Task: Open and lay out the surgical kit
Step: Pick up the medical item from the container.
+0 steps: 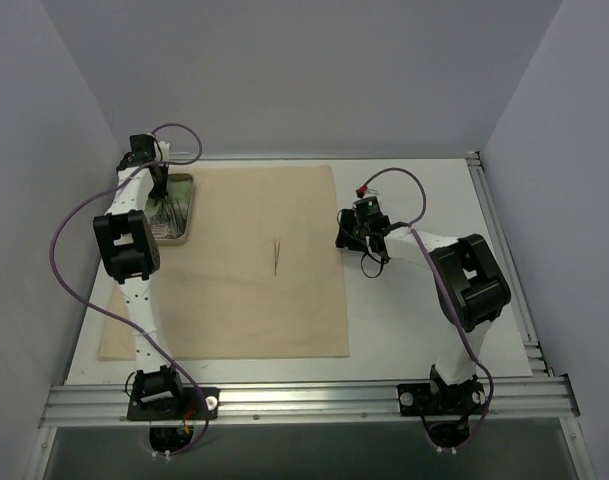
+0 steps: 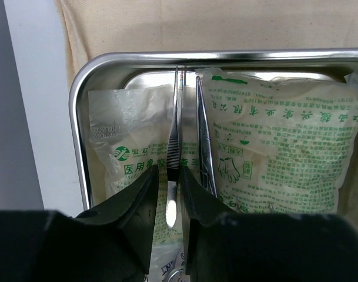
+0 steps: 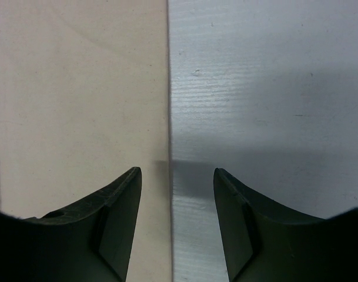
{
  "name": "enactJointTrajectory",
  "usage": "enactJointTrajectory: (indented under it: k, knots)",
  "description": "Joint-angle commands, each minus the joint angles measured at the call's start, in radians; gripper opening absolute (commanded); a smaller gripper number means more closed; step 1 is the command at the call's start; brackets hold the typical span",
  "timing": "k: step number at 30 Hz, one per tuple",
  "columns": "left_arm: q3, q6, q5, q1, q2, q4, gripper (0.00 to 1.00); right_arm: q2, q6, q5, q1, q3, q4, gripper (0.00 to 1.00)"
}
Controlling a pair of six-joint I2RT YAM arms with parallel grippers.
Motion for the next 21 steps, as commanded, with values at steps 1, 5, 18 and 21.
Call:
enactJointTrajectory:
  k: [1, 5, 18, 21]
  knots:
    - [0.056, -0.016, -0.001, 0.01, 0.022, -0.023, 0.31, -0.016, -0.015, -0.004, -0.011, 0.03, -0.014, 0.48]
    - [0.086, -0.024, 0.022, 0.015, 0.044, -0.044, 0.3, -0.02, -0.013, -0.001, -0.012, 0.024, -0.016, 0.48]
    - [0.015, -0.05, -0.002, 0.021, -0.126, -0.043, 0.02, -0.043, 0.002, -0.001, -0.012, 0.018, -0.019, 0.48]
    - [-0.034, -0.051, 0.001, 0.022, -0.2, -0.047, 0.02, -0.057, 0.005, 0.001, -0.011, 0.013, -0.016, 0.48]
